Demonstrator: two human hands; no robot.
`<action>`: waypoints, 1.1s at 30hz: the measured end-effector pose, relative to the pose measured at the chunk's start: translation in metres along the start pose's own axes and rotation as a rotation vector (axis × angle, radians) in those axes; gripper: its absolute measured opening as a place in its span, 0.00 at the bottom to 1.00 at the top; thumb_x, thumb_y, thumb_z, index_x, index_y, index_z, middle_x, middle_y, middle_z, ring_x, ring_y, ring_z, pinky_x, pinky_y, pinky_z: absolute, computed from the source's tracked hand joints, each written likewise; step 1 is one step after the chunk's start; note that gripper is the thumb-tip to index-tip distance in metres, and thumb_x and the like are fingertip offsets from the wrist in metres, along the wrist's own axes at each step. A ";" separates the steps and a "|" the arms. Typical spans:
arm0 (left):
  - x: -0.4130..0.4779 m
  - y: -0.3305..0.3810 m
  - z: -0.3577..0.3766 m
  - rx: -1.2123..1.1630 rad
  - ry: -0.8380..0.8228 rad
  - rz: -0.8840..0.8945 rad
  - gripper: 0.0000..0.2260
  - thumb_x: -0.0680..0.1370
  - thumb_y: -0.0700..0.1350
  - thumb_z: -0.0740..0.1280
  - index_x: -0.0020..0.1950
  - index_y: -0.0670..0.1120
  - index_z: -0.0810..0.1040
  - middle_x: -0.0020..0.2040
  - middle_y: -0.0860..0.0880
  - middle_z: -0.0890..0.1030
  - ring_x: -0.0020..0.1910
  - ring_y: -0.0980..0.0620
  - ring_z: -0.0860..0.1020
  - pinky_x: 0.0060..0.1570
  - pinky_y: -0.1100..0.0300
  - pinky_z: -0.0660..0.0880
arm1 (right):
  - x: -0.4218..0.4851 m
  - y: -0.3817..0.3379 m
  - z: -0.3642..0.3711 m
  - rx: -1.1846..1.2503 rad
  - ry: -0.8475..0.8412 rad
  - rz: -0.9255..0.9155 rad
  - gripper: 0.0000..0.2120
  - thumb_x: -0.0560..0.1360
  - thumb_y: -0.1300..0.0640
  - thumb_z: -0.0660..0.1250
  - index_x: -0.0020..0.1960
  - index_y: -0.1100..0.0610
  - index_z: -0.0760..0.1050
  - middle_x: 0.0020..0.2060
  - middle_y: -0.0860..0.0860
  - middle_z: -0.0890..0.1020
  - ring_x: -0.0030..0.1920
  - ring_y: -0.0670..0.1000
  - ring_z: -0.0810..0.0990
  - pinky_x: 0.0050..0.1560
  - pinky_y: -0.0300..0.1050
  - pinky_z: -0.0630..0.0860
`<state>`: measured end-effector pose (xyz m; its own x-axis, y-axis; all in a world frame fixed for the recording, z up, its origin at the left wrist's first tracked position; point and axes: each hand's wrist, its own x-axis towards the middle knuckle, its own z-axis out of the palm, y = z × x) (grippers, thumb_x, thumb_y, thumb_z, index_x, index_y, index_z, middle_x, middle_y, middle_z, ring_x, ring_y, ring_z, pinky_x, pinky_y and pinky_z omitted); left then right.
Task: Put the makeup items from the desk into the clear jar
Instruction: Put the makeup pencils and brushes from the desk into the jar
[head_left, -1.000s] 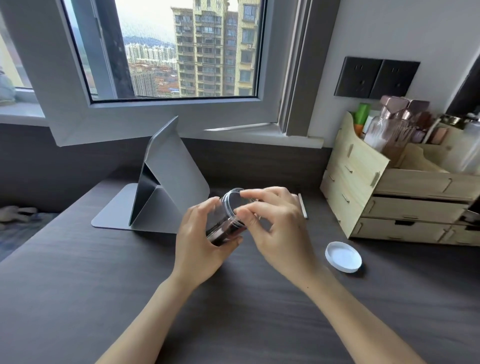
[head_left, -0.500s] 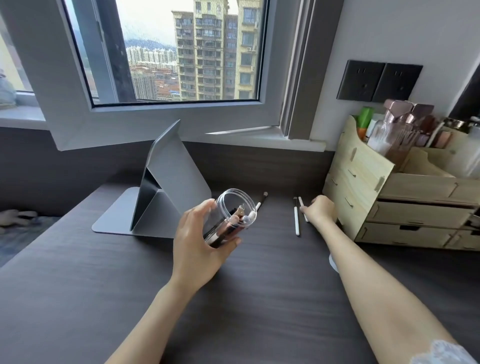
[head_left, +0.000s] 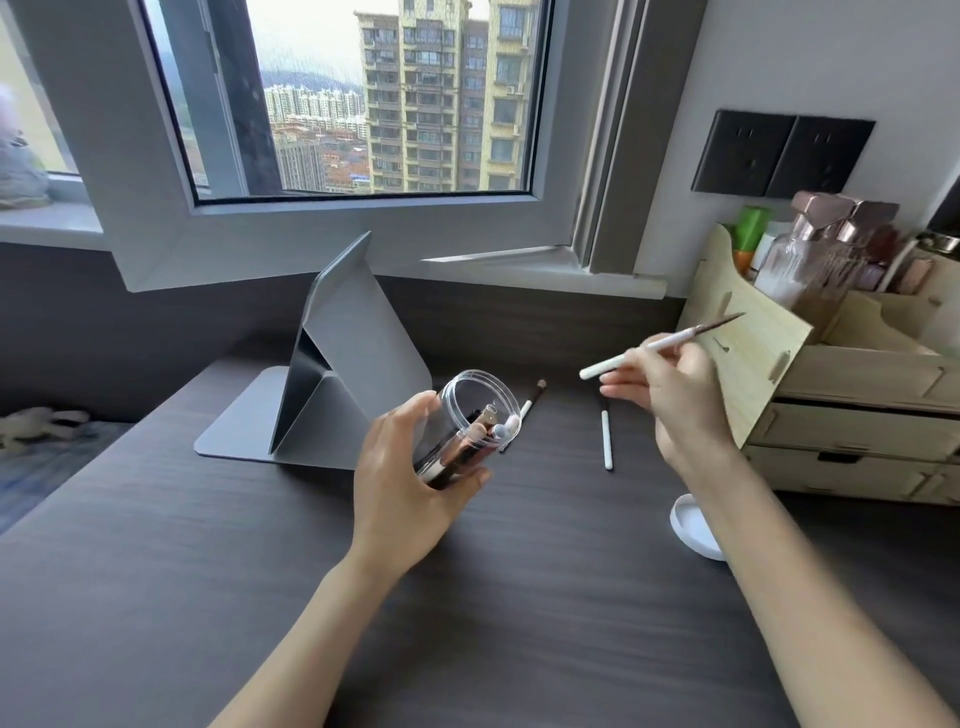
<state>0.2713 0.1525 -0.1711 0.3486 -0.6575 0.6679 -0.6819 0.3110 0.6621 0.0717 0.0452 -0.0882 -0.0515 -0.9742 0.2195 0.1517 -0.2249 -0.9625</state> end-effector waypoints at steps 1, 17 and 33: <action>-0.001 0.001 0.000 -0.002 0.000 0.008 0.33 0.59 0.48 0.79 0.61 0.45 0.73 0.55 0.56 0.74 0.55 0.56 0.71 0.55 0.76 0.63 | -0.019 -0.014 0.005 0.061 -0.046 -0.072 0.08 0.75 0.70 0.60 0.40 0.59 0.68 0.31 0.55 0.76 0.26 0.48 0.81 0.29 0.39 0.80; -0.005 0.006 0.000 -0.021 -0.026 0.043 0.33 0.59 0.47 0.80 0.62 0.46 0.72 0.56 0.54 0.75 0.54 0.60 0.70 0.54 0.77 0.62 | -0.060 -0.007 0.025 -0.457 -0.289 -0.280 0.11 0.75 0.51 0.65 0.46 0.56 0.83 0.37 0.47 0.83 0.38 0.41 0.79 0.39 0.35 0.72; -0.001 0.000 -0.002 -0.021 0.011 -0.005 0.33 0.60 0.45 0.81 0.62 0.45 0.72 0.54 0.55 0.74 0.54 0.60 0.70 0.54 0.76 0.64 | 0.058 0.088 0.002 -1.296 -0.114 0.205 0.04 0.72 0.62 0.64 0.38 0.61 0.72 0.42 0.59 0.78 0.45 0.59 0.78 0.31 0.40 0.66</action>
<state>0.2718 0.1546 -0.1709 0.3595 -0.6517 0.6679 -0.6665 0.3217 0.6726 0.0845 -0.0307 -0.1597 -0.0484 -0.9988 0.0027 -0.9068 0.0428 -0.4193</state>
